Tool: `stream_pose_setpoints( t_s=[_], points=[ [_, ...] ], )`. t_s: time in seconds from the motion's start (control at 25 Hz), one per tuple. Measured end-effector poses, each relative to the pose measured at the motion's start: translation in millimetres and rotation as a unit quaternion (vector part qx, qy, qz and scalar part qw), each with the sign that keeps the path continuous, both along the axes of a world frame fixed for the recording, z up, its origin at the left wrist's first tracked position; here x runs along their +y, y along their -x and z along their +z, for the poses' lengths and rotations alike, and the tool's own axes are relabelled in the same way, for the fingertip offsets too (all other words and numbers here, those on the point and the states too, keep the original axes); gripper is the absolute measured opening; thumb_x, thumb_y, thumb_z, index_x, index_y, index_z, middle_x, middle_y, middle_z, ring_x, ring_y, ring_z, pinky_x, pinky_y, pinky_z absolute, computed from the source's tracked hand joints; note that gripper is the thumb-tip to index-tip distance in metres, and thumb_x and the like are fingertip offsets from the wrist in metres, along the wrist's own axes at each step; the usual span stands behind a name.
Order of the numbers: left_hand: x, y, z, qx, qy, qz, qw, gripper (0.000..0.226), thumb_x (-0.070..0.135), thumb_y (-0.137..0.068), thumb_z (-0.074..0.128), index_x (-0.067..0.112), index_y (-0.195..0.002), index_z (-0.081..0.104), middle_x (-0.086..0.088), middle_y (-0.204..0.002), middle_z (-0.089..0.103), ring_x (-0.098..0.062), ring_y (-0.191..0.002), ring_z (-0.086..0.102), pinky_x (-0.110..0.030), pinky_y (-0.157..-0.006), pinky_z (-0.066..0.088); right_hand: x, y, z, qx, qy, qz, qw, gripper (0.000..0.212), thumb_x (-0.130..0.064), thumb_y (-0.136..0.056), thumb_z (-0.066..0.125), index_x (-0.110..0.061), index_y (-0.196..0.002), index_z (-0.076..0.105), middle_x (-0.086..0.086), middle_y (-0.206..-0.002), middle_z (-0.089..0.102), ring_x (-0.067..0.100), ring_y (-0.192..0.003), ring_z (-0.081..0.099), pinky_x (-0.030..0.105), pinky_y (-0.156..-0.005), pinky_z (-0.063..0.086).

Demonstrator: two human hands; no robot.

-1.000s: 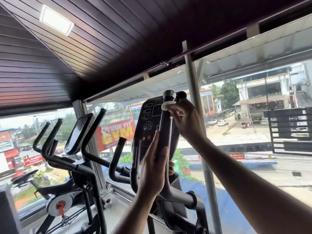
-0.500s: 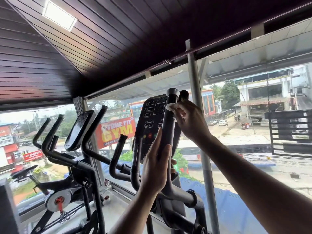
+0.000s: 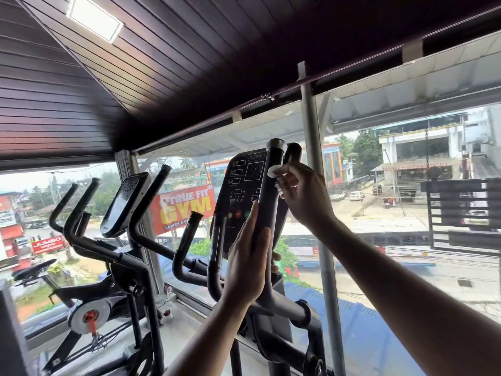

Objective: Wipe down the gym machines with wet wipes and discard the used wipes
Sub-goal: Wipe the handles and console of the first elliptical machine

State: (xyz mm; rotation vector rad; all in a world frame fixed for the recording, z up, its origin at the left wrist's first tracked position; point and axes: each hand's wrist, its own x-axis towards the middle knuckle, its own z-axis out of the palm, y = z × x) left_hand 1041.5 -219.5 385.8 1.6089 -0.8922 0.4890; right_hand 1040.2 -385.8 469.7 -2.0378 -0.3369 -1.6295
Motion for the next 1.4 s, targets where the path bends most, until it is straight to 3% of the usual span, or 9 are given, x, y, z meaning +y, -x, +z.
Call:
stream_pose_setpoints(
  t_s=[0.16,0.36,0.6,0.88,1.04,1.12,1.2,1.28,1.4],
  points=[
    [0.7,2.4,0.5,0.020,0.003,-0.008,1.000,0.055,0.024,-0.109,0.048,0.052,-0.153,0.031,0.032,-0.114,0.066,-0.019,-0.068,0.074,-0.044,-0.057,0.063,-5.5,-7.6,30.7,-0.030,0.132,-0.041,0.990,0.017,-0.010,-0.097,0.067,-0.014,-0.111,0.075,0.002,-0.100,0.064,0.002,-0.075,0.059,0.017,-0.071,0.051],
    [3.0,4.3,1.1,0.033,0.001,-0.021,0.999,0.055,0.025,-0.110,0.048,0.057,-0.150,0.029,0.024,-0.114,0.069,-0.018,-0.068,0.074,-0.049,-0.058,0.062,-6.5,-12.1,34.1,-0.018,0.055,-0.059,0.997,0.013,-0.006,-0.091,0.069,-0.009,-0.103,0.070,0.009,-0.100,0.068,0.015,-0.080,0.063,0.039,-0.076,0.056],
    [1.7,2.0,-2.3,0.032,0.018,-0.029,0.999,0.054,0.026,-0.110,0.048,0.057,-0.151,0.031,0.019,-0.117,0.070,-0.017,-0.071,0.075,-0.045,-0.056,0.063,14.5,8.9,0.1,0.016,0.098,-0.013,0.995,0.025,0.000,-0.087,0.072,-0.014,-0.107,0.076,-0.002,-0.101,0.064,-0.007,-0.079,0.056,-0.002,-0.079,0.038],
    [1.1,1.4,-13.5,0.032,0.045,-0.056,0.997,0.050,0.033,-0.109,0.046,0.059,-0.148,0.030,0.025,-0.118,0.070,-0.018,-0.069,0.073,-0.035,-0.055,0.061,12.6,8.2,-1.6,0.040,0.005,-0.033,0.999,0.017,-0.003,-0.089,0.071,-0.014,-0.101,0.072,-0.019,-0.095,0.067,-0.013,-0.077,0.061,0.007,-0.072,0.048],
    [2.9,-7.6,-22.6,0.028,0.035,-0.063,0.997,0.054,0.042,-0.101,0.042,0.056,-0.151,0.029,-0.004,-0.130,0.068,-0.019,-0.075,0.074,-0.036,-0.060,0.062,29.3,20.5,-13.2,0.033,0.076,-0.044,0.996,0.023,-0.001,-0.086,0.074,-0.017,-0.103,0.076,-0.004,-0.100,0.070,-0.013,-0.081,0.060,-0.001,-0.076,0.040],
    [12.5,-12.2,-25.8,0.018,0.005,-0.075,0.997,0.055,0.047,-0.102,0.042,0.056,-0.154,0.027,0.002,-0.147,0.057,-0.011,-0.093,0.074,-0.040,-0.079,0.063,23.4,14.7,6.2,0.026,0.101,-0.056,0.993,0.019,-0.002,-0.090,0.071,-0.013,-0.105,0.075,-0.002,-0.099,0.066,-0.016,-0.078,0.055,-0.001,-0.076,0.039],
    [25.6,-17.5,-29.1,-0.027,-0.048,-0.055,0.997,0.063,0.057,-0.102,0.040,0.047,-0.161,0.022,0.028,-0.160,0.037,0.008,-0.112,0.062,-0.021,-0.100,0.051,17.5,12.5,13.5,0.028,0.088,-0.072,0.993,0.015,-0.004,-0.091,0.070,-0.011,-0.104,0.073,-0.002,-0.100,0.068,-0.007,-0.077,0.056,0.016,-0.078,0.051],
    [38.4,-27.6,-33.1,-0.050,-0.074,-0.029,0.996,0.074,0.066,-0.095,0.038,0.042,-0.163,0.019,0.040,-0.157,0.031,0.009,-0.095,0.061,-0.009,-0.083,0.043,24.3,20.1,-2.2,0.045,0.052,-0.074,0.995,0.015,-0.004,-0.089,0.071,-0.013,-0.102,0.073,-0.005,-0.103,0.073,0.002,-0.078,0.061,0.025,-0.080,0.055],
    [49.1,-48.5,-36.9,-0.075,-0.097,-0.038,0.992,0.073,0.063,-0.096,0.039,0.041,-0.163,0.018,-0.002,-0.159,0.046,0.003,-0.077,0.060,-0.009,-0.073,0.040,43.2,28.9,-22.5,0.051,0.078,-0.087,0.992,0.017,-0.002,-0.090,0.070,-0.015,-0.100,0.074,-0.004,-0.098,0.072,-0.003,-0.077,0.060,0.006,-0.077,0.044]
  ],
)
